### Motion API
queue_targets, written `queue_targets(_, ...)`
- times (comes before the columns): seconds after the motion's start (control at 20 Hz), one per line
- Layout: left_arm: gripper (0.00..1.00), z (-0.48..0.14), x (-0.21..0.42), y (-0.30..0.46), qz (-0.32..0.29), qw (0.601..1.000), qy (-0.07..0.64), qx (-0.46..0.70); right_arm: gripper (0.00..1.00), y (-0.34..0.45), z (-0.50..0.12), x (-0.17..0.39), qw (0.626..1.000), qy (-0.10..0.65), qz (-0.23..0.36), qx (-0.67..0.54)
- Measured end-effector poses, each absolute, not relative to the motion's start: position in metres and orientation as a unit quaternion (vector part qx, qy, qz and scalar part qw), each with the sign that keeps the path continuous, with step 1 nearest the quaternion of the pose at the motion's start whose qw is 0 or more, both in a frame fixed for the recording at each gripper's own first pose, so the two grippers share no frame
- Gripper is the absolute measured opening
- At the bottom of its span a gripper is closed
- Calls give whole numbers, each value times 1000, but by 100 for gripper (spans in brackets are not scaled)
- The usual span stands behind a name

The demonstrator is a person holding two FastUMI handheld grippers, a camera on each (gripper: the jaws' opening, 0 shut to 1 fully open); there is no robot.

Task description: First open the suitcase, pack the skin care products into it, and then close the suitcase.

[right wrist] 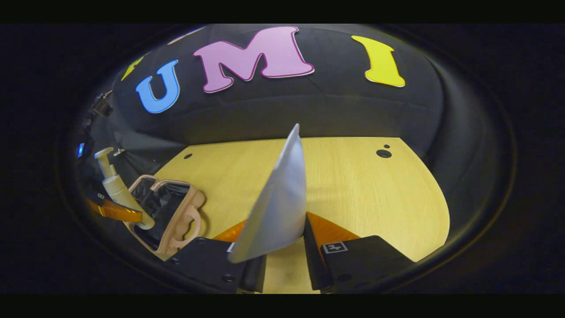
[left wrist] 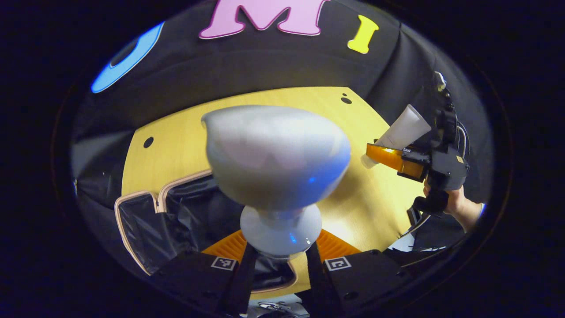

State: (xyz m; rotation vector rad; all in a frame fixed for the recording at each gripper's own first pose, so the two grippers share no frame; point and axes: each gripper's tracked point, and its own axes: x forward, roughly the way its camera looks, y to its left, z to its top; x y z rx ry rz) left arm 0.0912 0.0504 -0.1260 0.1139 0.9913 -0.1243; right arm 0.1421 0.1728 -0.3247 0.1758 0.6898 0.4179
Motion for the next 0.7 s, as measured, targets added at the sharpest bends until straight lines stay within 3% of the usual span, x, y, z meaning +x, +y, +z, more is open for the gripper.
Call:
queue_targets(0.15,58,-145,76,94,-31,855,512,71,51,189,-312,129,916,325,220,82)
queue_targets(0.45,58,-224,63,116,-15,760,650,11,51,198,-290,105,919,314,224,82)
queue_targets(0.5,54,-236,65,122,-13,745,667,13,51,197,-288,103,920,313,221,81)
queue_targets(0.55,58,-249,62,133,-10,730,683,17,51,196,-286,100,921,312,218,81)
queue_targets(0.7,58,-280,66,160,5,691,722,23,51,192,-280,92,925,308,209,77)
